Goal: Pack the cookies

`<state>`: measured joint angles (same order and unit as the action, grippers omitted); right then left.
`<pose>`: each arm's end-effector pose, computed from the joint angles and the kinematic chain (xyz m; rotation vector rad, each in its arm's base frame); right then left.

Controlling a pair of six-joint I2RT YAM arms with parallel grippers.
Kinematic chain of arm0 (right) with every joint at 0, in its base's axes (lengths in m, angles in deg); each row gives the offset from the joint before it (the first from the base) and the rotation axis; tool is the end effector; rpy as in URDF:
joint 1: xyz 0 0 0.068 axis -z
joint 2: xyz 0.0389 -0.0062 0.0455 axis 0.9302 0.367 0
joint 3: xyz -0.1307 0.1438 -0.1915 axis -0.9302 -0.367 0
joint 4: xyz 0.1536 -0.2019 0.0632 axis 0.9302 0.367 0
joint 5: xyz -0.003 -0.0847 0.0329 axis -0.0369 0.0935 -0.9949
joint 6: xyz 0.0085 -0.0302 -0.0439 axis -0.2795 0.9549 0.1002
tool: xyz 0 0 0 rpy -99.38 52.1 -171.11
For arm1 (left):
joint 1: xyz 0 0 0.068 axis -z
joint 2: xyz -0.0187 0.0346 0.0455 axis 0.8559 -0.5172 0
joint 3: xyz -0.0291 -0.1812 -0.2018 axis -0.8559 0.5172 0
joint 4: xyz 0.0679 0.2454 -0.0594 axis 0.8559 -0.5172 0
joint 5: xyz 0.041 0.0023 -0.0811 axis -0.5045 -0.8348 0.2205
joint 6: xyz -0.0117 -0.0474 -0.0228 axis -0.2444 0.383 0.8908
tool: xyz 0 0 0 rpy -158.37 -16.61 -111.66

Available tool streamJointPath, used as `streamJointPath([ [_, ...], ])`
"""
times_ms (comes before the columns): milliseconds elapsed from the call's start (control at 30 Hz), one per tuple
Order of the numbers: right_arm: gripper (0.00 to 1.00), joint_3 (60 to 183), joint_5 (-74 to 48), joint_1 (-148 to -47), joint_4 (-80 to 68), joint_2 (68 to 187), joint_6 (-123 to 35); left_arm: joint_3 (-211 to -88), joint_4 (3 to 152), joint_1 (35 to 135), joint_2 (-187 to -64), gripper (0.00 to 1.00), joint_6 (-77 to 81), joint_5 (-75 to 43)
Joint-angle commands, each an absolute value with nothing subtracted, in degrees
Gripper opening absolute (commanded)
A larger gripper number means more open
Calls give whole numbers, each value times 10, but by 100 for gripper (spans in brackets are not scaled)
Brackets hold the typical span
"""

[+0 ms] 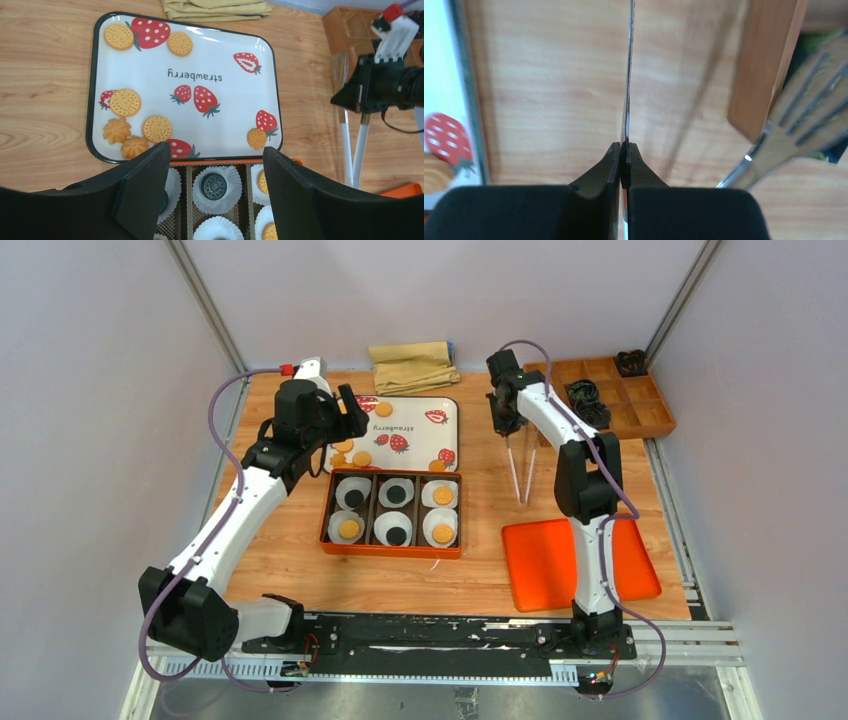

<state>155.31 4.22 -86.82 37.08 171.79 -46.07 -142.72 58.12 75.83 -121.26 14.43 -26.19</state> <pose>0.4577 0.1458 0.2265 -0.1510 2.5801 -0.0387 0.2743 -0.0823 0.3550 -0.1540 1.9943 -0.4310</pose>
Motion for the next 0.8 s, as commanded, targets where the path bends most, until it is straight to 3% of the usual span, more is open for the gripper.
streamJointPath([
  [0, 0, 1676, 4, -872, 428, 1779, -429, -1437, 584, 762, -1221, 75, 140, -266],
  [367, 0, 1786, 6, -890, 414, 1863, -387, -1447, 585, 762, -1242, 75, 137, -263],
  [433, 5, 1819, 6, -890, 414, 1887, -381, -1447, 585, 762, -1244, 75, 138, -263],
  [500, 17, 1839, 25, -890, 410, 1905, -381, -1450, 586, 762, -1243, 75, 137, -263],
  [567, 35, 1836, 42, -889, 391, 1909, -378, -1450, 584, 762, -1241, 75, 136, -265],
  [667, 75, 1801, 54, -889, 348, 1895, -374, -1448, 582, 762, -1238, 75, 133, -269],
  [700, 84, 1792, 50, -888, 334, 1888, -374, -1447, 582, 762, -1238, 75, 133, -269],
  [767, 88, 1777, 38, -888, 312, 1876, -377, -1447, 581, 762, -1239, 75, 132, -267],
])
